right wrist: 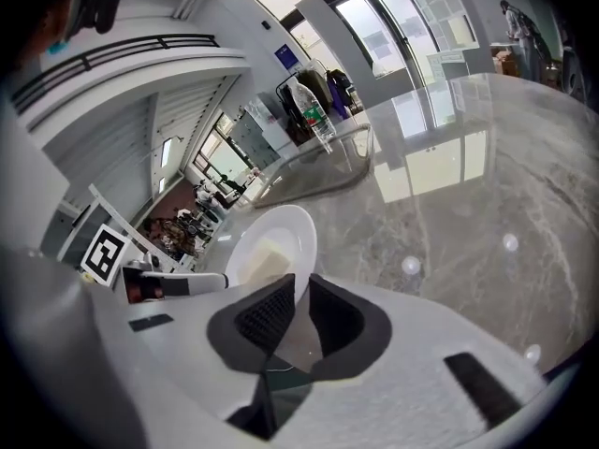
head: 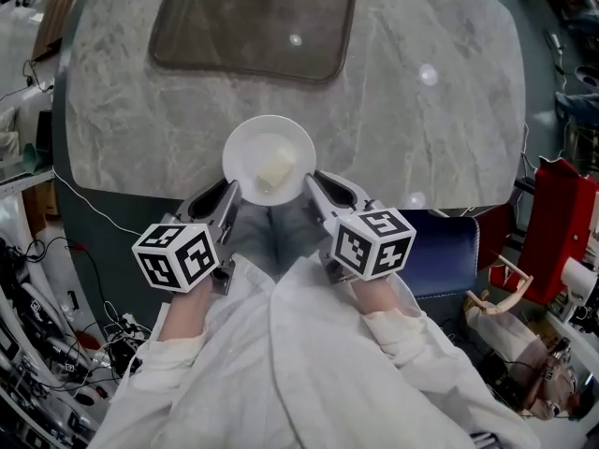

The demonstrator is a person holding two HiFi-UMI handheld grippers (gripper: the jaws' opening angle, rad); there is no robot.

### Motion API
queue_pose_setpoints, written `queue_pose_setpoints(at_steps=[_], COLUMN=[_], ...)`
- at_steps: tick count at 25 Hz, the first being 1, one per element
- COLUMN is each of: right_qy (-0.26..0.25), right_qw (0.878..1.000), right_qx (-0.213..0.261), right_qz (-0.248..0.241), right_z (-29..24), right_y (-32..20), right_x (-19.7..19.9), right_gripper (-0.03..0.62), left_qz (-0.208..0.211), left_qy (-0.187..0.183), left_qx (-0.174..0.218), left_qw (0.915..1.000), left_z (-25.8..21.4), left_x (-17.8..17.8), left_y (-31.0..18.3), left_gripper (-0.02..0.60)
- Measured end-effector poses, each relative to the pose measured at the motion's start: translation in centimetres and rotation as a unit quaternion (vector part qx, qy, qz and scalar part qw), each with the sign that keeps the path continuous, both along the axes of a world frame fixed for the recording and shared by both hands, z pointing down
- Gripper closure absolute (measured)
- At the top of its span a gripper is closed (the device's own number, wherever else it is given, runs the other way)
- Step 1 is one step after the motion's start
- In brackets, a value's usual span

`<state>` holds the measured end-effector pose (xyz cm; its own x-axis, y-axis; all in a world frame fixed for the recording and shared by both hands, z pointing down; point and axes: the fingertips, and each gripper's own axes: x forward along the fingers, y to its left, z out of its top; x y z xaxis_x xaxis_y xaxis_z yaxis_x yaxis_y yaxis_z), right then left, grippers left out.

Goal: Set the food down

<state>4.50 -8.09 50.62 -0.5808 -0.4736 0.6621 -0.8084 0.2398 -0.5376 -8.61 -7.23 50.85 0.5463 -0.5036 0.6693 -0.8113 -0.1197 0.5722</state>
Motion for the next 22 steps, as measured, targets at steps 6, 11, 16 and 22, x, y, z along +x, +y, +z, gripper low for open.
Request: queue_pose_setpoints(at_steps=[6, 11, 16, 22], right_qy=[-0.014, -0.025, -0.026, -0.028], right_qw=[1.000, 0.999, 0.999, 0.999], right_qx=[0.019, 0.030, 0.032, 0.027], right_qz=[-0.016, -0.018, -0.007, 0.011], right_z=[-2.6, -3.6, -3.7, -3.4], right_y=[-1.7, -3.0, -3.7, -4.7], right_x=[0.5, 0.8, 1.6, 1.7], right_gripper=[0.556, 0.556, 0.557, 0.556], left_qz=[-0.007, -0.003, 0.003, 0.019], left_qy=[-0.007, -0.019, -0.018, -0.015], left_qx=[0.022, 0.039, 0.040, 0.031], left_qw=[0.9997, 0.9991, 0.9991, 0.9992], left_z=[-2.4, -3.9, -4.1, -3.7], left_x=[0.5, 0.9, 1.7, 1.7], left_y=[-1.5, -2.8, -3.3, -4.7], left_gripper=[0.511, 0.511, 0.511, 0.511])
